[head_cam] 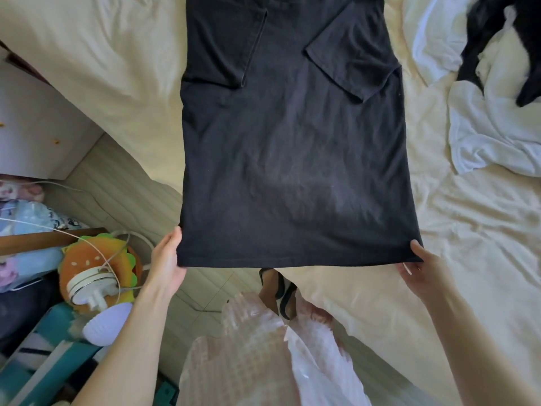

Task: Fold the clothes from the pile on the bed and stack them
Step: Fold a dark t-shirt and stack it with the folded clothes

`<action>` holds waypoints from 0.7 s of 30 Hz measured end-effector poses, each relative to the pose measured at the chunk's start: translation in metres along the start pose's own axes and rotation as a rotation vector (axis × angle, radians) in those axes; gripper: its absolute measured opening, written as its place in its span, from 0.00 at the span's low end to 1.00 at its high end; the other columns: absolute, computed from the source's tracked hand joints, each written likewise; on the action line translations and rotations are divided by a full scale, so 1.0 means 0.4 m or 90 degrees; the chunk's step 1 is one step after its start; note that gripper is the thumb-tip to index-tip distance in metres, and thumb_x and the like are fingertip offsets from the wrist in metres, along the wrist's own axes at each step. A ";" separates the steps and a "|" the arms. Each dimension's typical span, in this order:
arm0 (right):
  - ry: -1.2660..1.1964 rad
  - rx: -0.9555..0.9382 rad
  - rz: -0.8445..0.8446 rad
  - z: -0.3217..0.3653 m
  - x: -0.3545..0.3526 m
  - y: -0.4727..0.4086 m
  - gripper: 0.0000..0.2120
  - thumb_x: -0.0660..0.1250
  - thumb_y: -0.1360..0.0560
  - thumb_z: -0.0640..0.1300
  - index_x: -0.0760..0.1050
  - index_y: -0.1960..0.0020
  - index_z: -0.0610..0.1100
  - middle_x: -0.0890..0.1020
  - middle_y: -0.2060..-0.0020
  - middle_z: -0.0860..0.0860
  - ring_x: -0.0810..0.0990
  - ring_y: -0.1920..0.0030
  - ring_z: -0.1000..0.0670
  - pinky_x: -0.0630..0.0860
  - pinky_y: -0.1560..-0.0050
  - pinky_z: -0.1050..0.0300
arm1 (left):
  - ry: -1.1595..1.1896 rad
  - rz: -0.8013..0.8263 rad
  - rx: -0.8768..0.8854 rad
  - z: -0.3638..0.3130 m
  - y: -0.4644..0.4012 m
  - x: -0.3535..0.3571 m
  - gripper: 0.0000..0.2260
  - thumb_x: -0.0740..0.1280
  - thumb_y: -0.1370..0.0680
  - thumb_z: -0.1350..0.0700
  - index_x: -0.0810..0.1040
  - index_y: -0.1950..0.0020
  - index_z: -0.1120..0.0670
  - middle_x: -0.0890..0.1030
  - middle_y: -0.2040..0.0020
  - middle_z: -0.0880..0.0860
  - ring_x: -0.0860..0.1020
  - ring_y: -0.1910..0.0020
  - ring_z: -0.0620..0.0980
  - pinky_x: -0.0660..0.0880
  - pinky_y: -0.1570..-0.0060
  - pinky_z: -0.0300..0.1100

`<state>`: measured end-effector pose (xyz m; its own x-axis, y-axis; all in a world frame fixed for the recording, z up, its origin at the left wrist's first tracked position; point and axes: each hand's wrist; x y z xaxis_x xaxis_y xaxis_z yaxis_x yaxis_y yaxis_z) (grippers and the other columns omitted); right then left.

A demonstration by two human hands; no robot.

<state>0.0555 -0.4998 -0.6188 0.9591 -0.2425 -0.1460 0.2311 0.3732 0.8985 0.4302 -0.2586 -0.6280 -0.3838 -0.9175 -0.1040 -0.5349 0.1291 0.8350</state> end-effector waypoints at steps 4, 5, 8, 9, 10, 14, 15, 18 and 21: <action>-0.072 -0.003 -0.022 0.003 0.002 0.012 0.04 0.64 0.22 0.40 0.74 0.48 0.43 0.79 0.50 0.51 0.78 0.46 0.52 0.74 0.49 0.56 | -0.008 -0.104 0.059 -0.013 0.012 -0.023 0.05 0.62 0.20 0.54 0.76 0.51 0.52 0.80 0.46 0.55 0.80 0.49 0.52 0.76 0.52 0.49; -0.086 -0.004 -0.029 0.003 0.003 0.017 0.05 0.64 0.22 0.41 0.74 0.47 0.42 0.79 0.50 0.51 0.78 0.46 0.51 0.74 0.49 0.55 | 0.002 -0.112 0.067 -0.018 0.014 -0.023 0.04 0.61 0.19 0.54 0.75 0.52 0.52 0.80 0.46 0.55 0.79 0.49 0.52 0.76 0.50 0.50; -0.111 -0.024 -0.034 0.006 0.006 0.034 0.05 0.64 0.22 0.40 0.74 0.47 0.42 0.79 0.50 0.50 0.78 0.49 0.50 0.75 0.54 0.54 | 0.009 -0.119 0.095 -0.022 0.026 0.000 0.06 0.58 0.18 0.54 0.73 0.52 0.51 0.79 0.49 0.52 0.79 0.52 0.50 0.76 0.51 0.48; -0.097 -0.038 -0.034 0.007 0.005 0.041 0.02 0.64 0.22 0.40 0.74 0.50 0.42 0.79 0.51 0.50 0.79 0.50 0.49 0.76 0.55 0.54 | -0.011 -0.117 0.101 -0.019 0.032 0.009 0.07 0.58 0.18 0.53 0.73 0.52 0.50 0.79 0.51 0.50 0.79 0.53 0.49 0.76 0.52 0.47; -0.075 -0.055 -0.032 0.007 0.003 0.047 0.02 0.64 0.22 0.40 0.74 0.52 0.41 0.80 0.52 0.49 0.80 0.51 0.48 0.76 0.55 0.54 | -0.035 -0.105 0.105 -0.013 0.040 0.015 0.07 0.57 0.18 0.52 0.73 0.52 0.50 0.80 0.51 0.49 0.79 0.53 0.49 0.76 0.52 0.47; 0.006 -0.084 0.012 0.007 -0.017 0.072 0.04 0.66 0.23 0.39 0.74 0.53 0.38 0.80 0.54 0.43 0.82 0.55 0.44 0.79 0.58 0.54 | -0.108 0.020 0.059 0.023 0.070 -0.012 0.06 0.61 0.19 0.55 0.77 0.49 0.54 0.81 0.49 0.53 0.80 0.48 0.52 0.75 0.47 0.48; 0.019 -0.085 0.026 0.011 -0.025 0.079 0.05 0.67 0.24 0.40 0.74 0.53 0.38 0.80 0.54 0.43 0.82 0.55 0.44 0.79 0.58 0.54 | -0.114 0.034 0.043 0.025 0.080 -0.023 0.06 0.62 0.20 0.56 0.77 0.49 0.55 0.81 0.48 0.53 0.79 0.48 0.52 0.75 0.48 0.49; 0.032 -0.097 0.058 0.029 -0.053 0.112 0.05 0.67 0.23 0.40 0.74 0.54 0.37 0.81 0.54 0.43 0.83 0.56 0.44 0.79 0.57 0.55 | -0.072 0.011 0.030 0.012 0.130 -0.047 0.06 0.63 0.20 0.57 0.76 0.48 0.58 0.81 0.48 0.54 0.79 0.50 0.53 0.75 0.53 0.47; 0.043 -0.108 0.068 0.061 -0.074 0.151 0.05 0.66 0.23 0.38 0.73 0.53 0.36 0.80 0.54 0.43 0.82 0.56 0.44 0.78 0.55 0.54 | -0.044 -0.026 0.055 -0.022 0.190 -0.043 0.09 0.62 0.19 0.56 0.73 0.43 0.60 0.79 0.49 0.54 0.79 0.51 0.53 0.75 0.52 0.49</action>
<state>0.0370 -0.4920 -0.5500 0.9871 -0.1349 -0.0867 0.1466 0.5404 0.8285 0.4027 -0.2363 -0.5580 -0.4091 -0.8952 -0.1767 -0.6129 0.1261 0.7801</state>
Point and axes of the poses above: each hand's wrist, its own y-axis away from the middle knuckle, its own x-axis out of the palm, z = x × y
